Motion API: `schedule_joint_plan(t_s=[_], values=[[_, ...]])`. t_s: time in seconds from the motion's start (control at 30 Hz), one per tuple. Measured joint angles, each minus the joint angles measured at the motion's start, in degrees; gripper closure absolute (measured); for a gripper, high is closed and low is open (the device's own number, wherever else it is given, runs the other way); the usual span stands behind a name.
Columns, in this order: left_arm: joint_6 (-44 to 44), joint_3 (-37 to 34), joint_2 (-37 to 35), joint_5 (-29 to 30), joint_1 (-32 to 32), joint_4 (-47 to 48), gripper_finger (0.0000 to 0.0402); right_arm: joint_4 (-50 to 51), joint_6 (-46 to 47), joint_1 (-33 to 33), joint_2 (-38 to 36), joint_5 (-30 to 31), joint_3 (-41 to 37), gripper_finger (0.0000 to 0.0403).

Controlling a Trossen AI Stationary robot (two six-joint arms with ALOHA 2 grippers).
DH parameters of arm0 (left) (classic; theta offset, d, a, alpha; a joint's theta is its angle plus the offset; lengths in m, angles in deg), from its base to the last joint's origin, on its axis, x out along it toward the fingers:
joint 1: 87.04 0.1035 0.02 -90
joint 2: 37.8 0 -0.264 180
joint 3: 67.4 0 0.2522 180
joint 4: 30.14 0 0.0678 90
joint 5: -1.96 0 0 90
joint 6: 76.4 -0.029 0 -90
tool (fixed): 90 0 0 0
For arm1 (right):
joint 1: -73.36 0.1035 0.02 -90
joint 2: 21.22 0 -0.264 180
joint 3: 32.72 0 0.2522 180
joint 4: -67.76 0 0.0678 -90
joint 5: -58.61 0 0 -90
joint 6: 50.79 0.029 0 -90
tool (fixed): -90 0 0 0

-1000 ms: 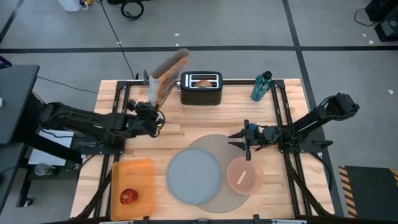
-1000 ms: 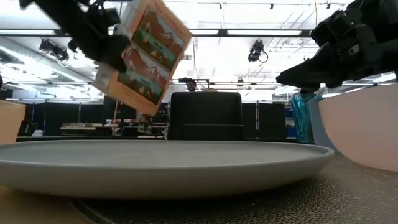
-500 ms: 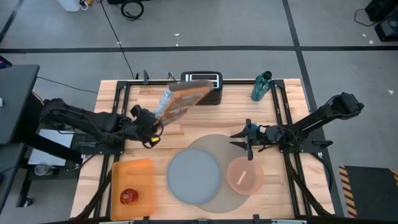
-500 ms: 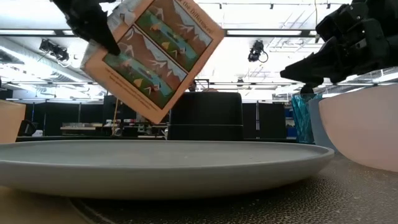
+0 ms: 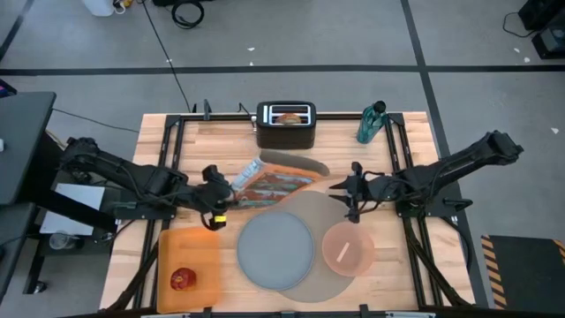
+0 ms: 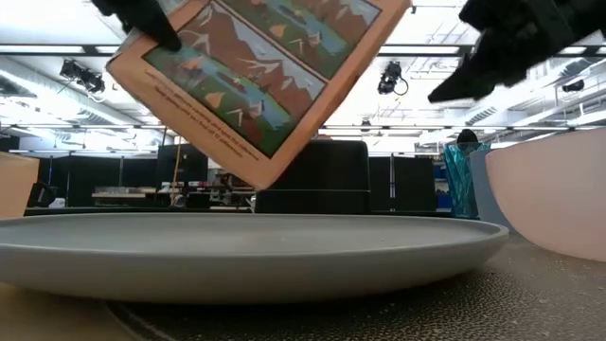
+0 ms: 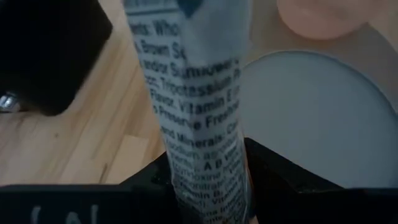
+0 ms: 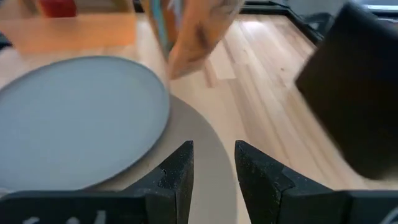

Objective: Arrange a breakfast setting
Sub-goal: Pour cereal into the orange bowl

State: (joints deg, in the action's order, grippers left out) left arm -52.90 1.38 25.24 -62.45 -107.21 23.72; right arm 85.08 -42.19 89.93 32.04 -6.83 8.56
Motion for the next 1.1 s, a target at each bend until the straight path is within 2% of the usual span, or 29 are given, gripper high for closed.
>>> schedule_joint_plan(t_s=[0.2,0.33,0.53,0.7,0.87,1.1], values=[[-4.6,7.7,5.6,-3.6,0.1,5.2,0.0258,12.7,4.2,1.1,-1.2,3.7,7.5,0.0279],[-6.7,14.3,9.9,-5.1,0.0,13.0,0.0258,19.2,7.5,1.8,-2.8,4.1,9.9,0.0279],[-8.2,21.4,13.7,-8.5,1.2,20.0,0.0258,26.2,14.9,4.9,-6.6,0.1,10.0,0.0279],[-10.7,27.1,16.8,-12.1,3.4,22.5,0.0258,27.1,20.3,8.4,-11.3,-1.1,10.3,0.0279],[-13.7,35.0,22.2,-14.9,4.0,24.5,0.0258,29.9,20.4,13.1,-13.2,3.7,12.7,0.0279],[-13.7,47.0,30.4,-16.3,4.0,36.2,0.0258,37.5,23.6,16.7,-13.6,10.6,15.8,0.0279]])
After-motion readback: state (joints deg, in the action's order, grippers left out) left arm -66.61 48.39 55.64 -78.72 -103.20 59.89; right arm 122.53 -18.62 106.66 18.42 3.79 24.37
